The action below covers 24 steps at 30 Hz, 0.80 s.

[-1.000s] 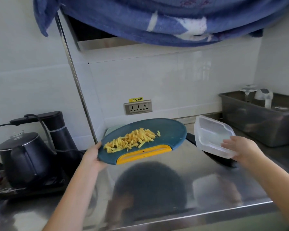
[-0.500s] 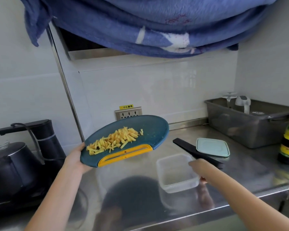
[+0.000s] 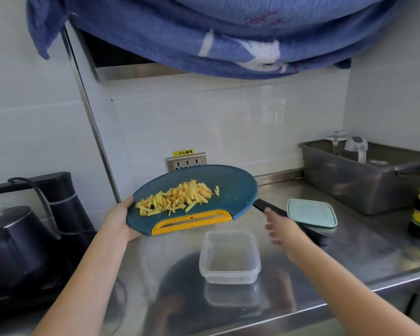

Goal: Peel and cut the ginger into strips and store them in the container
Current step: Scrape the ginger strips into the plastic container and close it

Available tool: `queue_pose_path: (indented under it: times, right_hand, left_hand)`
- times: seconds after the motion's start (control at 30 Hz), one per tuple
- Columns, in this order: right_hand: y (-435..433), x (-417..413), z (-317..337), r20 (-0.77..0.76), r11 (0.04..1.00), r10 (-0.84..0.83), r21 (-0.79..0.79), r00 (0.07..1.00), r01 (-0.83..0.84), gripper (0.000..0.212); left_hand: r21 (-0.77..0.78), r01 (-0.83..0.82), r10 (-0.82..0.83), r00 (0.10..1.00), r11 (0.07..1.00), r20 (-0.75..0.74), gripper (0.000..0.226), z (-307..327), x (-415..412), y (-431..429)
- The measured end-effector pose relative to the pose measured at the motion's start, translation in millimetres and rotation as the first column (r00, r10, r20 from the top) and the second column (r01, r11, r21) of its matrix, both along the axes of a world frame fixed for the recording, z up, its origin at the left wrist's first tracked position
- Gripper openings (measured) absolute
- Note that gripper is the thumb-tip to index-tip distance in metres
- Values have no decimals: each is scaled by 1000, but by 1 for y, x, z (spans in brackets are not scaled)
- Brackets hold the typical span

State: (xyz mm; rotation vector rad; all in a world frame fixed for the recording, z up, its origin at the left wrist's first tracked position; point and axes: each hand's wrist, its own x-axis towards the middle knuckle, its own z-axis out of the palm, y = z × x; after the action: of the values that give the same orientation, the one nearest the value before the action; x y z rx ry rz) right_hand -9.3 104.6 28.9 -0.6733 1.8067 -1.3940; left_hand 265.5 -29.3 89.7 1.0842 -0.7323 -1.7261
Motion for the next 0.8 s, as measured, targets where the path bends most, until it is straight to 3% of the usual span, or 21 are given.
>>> queue_pose_path:
  times: [0.07,0.13,0.2,0.27,0.37,0.47,0.57,0.73,0.8]
  right_hand:
    - [0,-9,24,327,973,65,-232,943,14,49]
    - [1,-15,47,422,951,207,-299,883,-80,40]
    - [2,-19,57,429,946,277,-278,860,-166,29]
    - [1,-22,57,471,957,247,-254,847,-138,27]
    - [0,-23,49,569,954,219,-296,793,-51,19]
    - [-4,-15,42,614,927,231,-374,754,20,19]
    - [-12,-6,38,600,906,227,-419,767,59,26]
    - [-19,6,33,591,909,260,-418,763,14,28]
    - [-20,-1,30,548,936,238,-350,802,-39,25]
  left_hand:
    - [-29,43,-40,996,999,81,29,4,-2,-2]
    - [-55,91,-84,990,994,115,28,11,-7,0]
    - [-55,133,-126,985,990,119,28,16,-13,2]
    - [-51,155,-149,984,987,97,31,18,-17,1]
    - [-23,130,-132,969,991,-207,40,16,-21,-3]
    - [-7,56,-52,884,998,-465,54,9,-29,-8]
    - [-36,69,-78,850,997,-520,66,-5,-49,2]
    - [-70,80,-105,849,994,-518,46,-21,-76,15]
    - [-68,63,-89,859,996,-505,41,-22,-77,13]
